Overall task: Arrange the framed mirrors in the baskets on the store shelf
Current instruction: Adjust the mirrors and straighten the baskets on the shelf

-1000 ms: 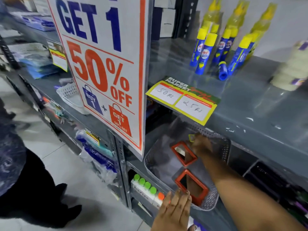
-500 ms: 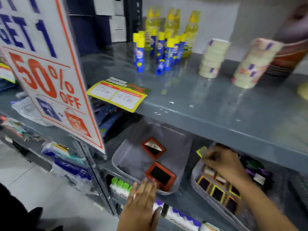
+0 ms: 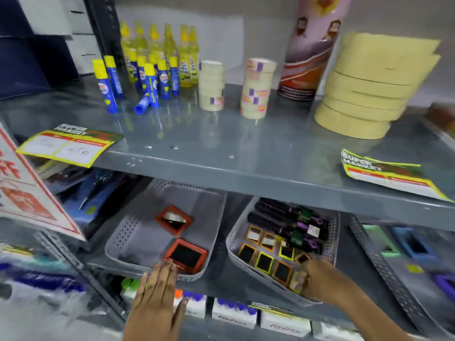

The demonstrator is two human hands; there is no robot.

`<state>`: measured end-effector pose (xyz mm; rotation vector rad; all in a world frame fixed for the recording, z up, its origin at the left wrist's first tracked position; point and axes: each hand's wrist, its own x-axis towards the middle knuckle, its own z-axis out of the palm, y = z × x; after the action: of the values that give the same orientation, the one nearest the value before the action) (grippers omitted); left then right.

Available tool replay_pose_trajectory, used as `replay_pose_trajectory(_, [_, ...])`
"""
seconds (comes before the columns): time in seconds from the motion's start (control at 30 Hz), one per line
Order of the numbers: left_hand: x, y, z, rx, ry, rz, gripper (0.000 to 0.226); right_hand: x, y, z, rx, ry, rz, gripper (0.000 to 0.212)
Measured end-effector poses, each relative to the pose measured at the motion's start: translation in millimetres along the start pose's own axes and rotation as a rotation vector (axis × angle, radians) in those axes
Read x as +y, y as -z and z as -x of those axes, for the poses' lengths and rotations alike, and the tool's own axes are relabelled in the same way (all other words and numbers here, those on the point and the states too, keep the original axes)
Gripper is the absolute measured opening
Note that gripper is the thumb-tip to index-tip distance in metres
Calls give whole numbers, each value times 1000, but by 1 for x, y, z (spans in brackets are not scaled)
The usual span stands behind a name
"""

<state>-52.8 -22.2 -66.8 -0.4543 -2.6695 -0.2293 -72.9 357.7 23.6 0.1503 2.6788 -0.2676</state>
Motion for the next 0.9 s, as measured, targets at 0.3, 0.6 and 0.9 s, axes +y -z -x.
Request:
replay_pose_trajectory(0.3, [2, 8, -1, -100, 17, -35, 74, -4, -6, -10, -16, -63, -31, 11])
replay_pose_trajectory(0.6, [13, 5, -4, -102, 17, -1, 76, 9, 24, -35, 211, -246, -223, 10])
replay_pose_trajectory(0.9, [52, 14, -20, 6, -189, 73, 74, 7, 5, -55, 197, -341, -52, 30])
